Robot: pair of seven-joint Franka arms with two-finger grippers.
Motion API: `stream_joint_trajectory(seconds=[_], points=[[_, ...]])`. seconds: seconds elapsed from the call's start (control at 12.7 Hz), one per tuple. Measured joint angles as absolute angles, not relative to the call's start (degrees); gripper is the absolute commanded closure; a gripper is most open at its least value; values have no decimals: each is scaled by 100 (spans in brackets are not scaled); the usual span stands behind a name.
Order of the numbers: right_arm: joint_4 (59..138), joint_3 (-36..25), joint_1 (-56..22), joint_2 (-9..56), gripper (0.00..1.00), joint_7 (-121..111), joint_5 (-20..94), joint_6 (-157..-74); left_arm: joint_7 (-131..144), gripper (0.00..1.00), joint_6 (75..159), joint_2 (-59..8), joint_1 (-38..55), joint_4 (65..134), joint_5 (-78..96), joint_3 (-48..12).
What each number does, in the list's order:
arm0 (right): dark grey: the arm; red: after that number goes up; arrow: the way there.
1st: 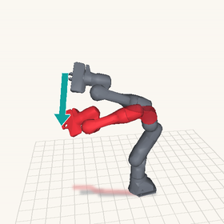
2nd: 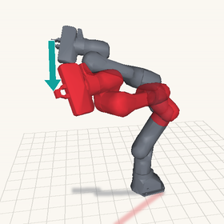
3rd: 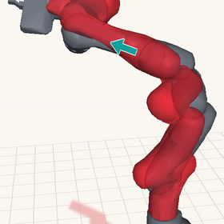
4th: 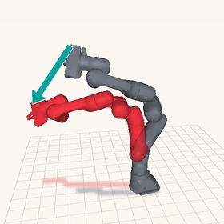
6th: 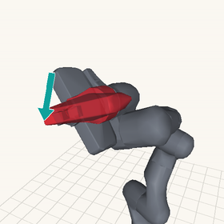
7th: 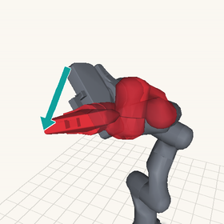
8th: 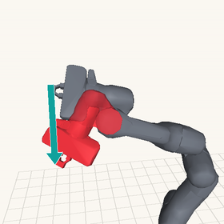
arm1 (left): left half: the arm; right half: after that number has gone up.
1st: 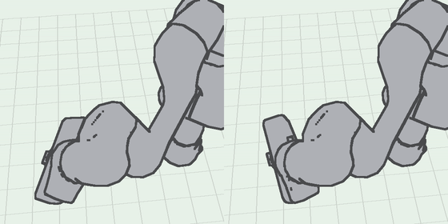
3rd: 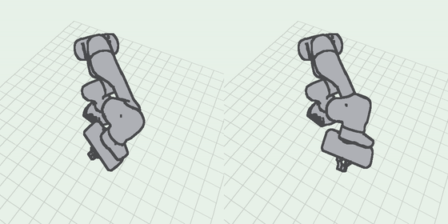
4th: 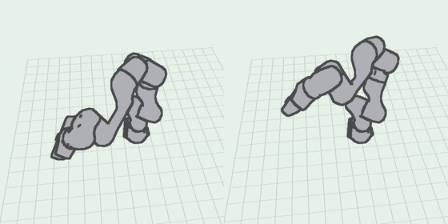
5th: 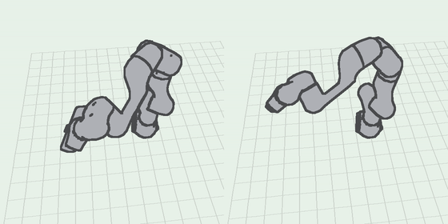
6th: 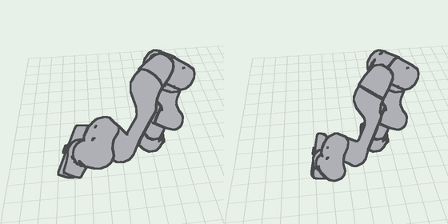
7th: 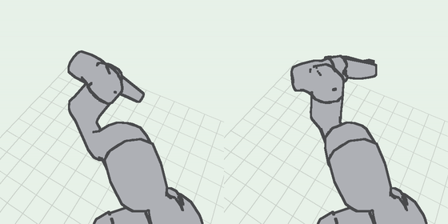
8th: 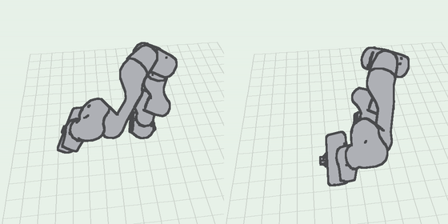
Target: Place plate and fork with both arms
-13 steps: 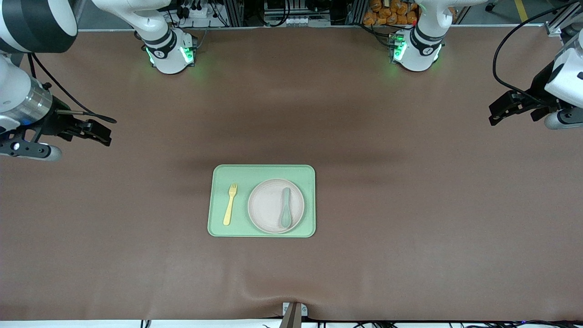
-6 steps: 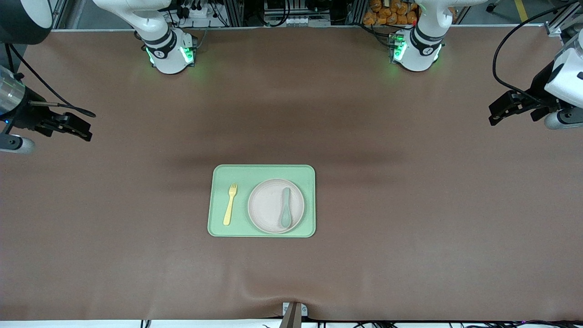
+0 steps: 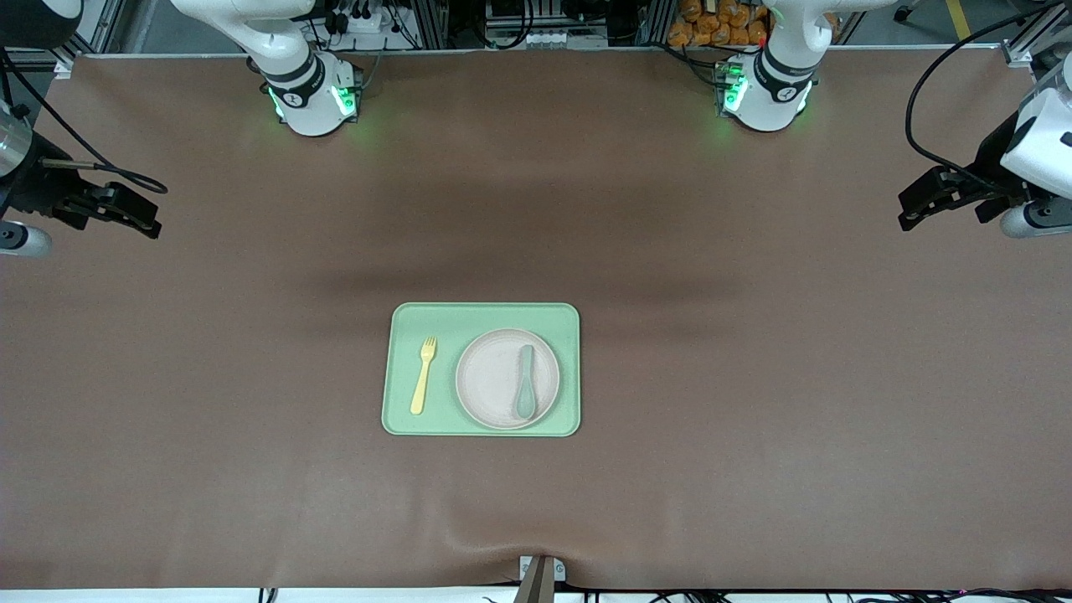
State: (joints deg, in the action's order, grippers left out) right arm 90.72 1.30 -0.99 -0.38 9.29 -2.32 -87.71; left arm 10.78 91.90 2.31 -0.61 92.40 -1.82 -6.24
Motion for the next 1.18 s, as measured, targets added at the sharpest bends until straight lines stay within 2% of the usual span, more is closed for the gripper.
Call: stream_joint_trajectory(seconds=[0.39, 1.18], points=[[8695, 175, -128, 131, 0, 452, -232, -8960, 1078, 0, 9190, 231, -61, 9240, -182, -625], [8390, 201, -138, 237, 0, 11, -226, -8713, 1078, 0, 9095, 231, -61, 9239, -182, -626]])
